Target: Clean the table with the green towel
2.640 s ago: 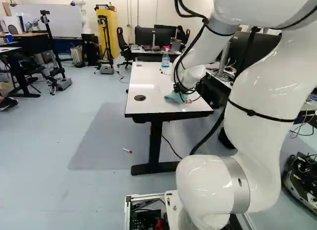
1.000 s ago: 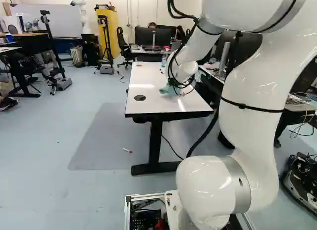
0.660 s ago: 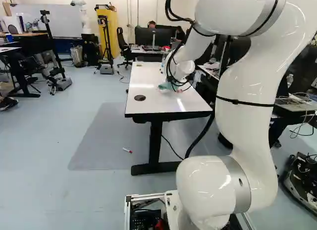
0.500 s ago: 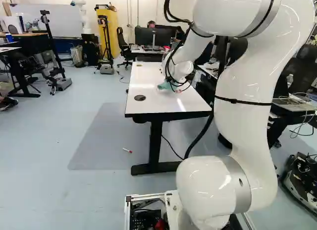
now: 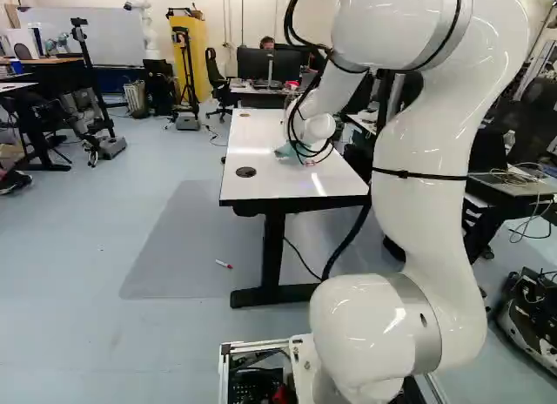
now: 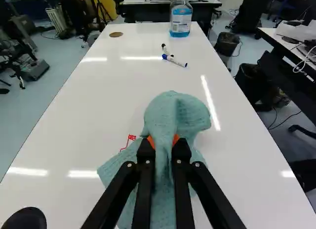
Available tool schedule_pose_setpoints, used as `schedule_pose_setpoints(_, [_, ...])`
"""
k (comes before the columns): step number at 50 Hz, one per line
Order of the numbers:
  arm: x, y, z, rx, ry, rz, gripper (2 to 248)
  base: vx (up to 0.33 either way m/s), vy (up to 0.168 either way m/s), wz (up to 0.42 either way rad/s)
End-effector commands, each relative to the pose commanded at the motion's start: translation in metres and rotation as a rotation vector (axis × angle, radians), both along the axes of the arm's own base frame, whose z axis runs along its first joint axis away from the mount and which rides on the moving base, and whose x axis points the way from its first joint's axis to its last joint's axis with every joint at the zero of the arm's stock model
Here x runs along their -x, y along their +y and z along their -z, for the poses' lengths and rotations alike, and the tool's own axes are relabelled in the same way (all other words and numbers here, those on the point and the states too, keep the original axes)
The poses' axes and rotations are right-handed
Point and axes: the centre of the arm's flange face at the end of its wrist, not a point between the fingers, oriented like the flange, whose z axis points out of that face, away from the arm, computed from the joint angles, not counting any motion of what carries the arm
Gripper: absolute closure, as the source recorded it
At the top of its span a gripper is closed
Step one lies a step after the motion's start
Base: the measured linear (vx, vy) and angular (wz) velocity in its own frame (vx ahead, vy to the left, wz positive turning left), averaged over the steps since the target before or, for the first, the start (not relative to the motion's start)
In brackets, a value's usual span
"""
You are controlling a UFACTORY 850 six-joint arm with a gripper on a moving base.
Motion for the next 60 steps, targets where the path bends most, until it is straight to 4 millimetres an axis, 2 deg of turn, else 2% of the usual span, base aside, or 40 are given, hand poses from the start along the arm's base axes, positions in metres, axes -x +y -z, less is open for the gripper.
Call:
schedule_pose_setpoints(30, [-0.007,0.003,0.034,-0.001,0.029,-0.005,206,0.000,0.000,0.000])
schedule_pose_setpoints(60, [-0.005,0.003,0.036,-0.003,0.065,-0.005,206,0.000,0.000,0.000])
